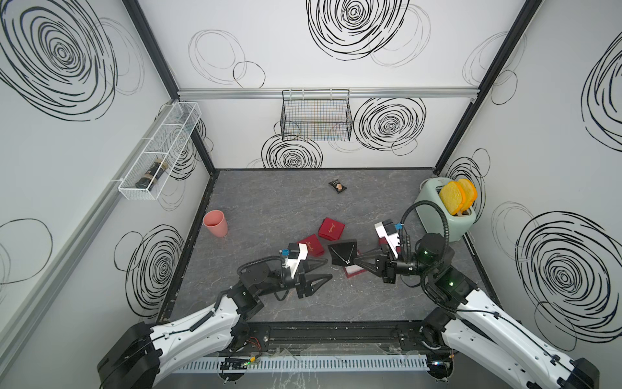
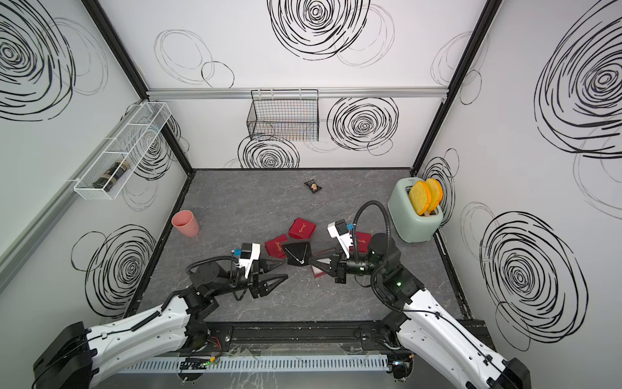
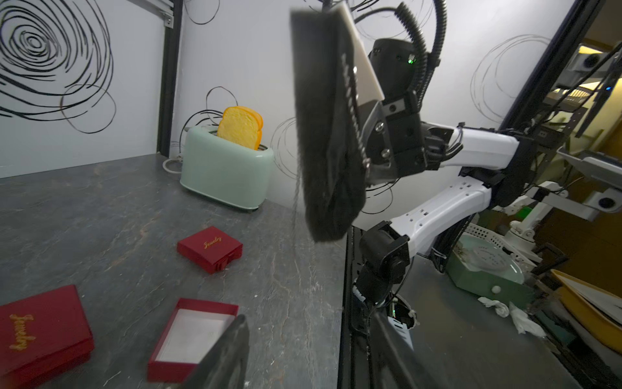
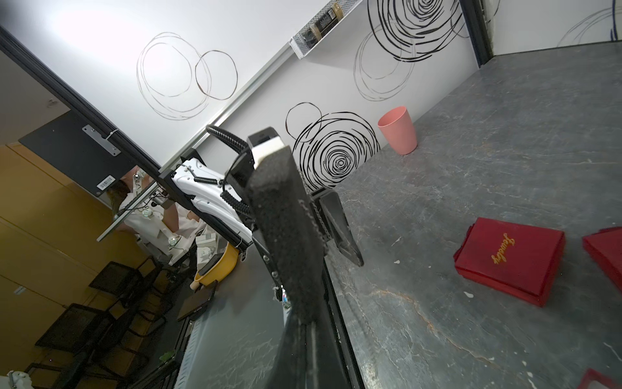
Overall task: Take the necklace out of the lift-off lid jewelry box
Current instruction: Take out the inner lining from the jewelry box, then pick up the necklace from the inner lining.
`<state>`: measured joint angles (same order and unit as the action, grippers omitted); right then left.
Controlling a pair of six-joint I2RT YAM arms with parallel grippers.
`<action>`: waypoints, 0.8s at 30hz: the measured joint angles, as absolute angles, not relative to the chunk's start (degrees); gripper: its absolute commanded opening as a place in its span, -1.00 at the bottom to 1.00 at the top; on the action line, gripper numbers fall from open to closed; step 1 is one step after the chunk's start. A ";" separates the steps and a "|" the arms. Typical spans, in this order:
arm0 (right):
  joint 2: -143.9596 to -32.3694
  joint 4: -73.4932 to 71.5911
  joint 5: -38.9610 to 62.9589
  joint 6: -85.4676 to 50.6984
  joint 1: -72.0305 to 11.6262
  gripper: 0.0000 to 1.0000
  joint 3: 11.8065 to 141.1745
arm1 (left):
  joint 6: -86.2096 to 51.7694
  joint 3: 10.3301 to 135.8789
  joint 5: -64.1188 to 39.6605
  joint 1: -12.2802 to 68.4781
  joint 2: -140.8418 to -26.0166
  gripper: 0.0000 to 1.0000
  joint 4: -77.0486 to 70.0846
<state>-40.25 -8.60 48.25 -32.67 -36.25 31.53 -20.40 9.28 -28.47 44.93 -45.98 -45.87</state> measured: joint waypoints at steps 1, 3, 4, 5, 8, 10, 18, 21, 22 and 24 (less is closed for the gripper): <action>-40.25 -8.10 48.29 -32.64 -36.21 -1.00 31.77 | -20.36 8.16 -27.29 44.88 -45.08 0.25 -45.45; -40.25 -7.35 48.31 -32.60 -36.21 -1.00 31.79 | -20.12 6.57 -24.82 44.88 -43.38 0.24 -44.45; -40.25 -6.85 48.34 -32.60 -36.21 -1.00 31.79 | -19.88 5.98 -23.38 44.88 -42.57 0.24 -43.92; -40.25 -6.70 48.40 -32.60 -36.21 -1.00 31.77 | -19.64 5.69 -22.24 44.88 -42.02 0.24 -43.44; -40.23 -7.05 49.01 -33.01 -36.21 -1.00 31.29 | -18.35 5.54 -18.92 44.86 -41.30 0.24 -42.94; -40.29 -7.49 49.78 -33.47 -36.21 -1.00 30.46 | -17.26 5.65 -17.87 44.82 -41.65 0.22 -42.92; -42.37 -7.84 51.96 -34.89 -37.78 -1.00 29.61 | -14.20 7.51 -19.09 44.82 -48.80 0.02 -45.54; -42.61 -7.92 51.88 -35.16 -39.31 -1.00 29.41 | -13.69 8.78 -20.43 44.82 -51.68 0.00 -47.27; -42.63 -7.90 51.66 -35.24 -39.86 -1.00 29.34 | -13.61 9.06 -21.19 44.82 -52.56 0.00 -48.18; -42.63 -8.01 51.33 -35.55 -40.71 -1.00 29.19 | -13.61 9.17 -23.42 44.82 -53.82 -0.01 -50.59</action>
<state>-42.63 -8.01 51.33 -35.55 -40.71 29.19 -13.61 9.17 -23.42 44.82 -53.82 -50.59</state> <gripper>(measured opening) 0.057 0.501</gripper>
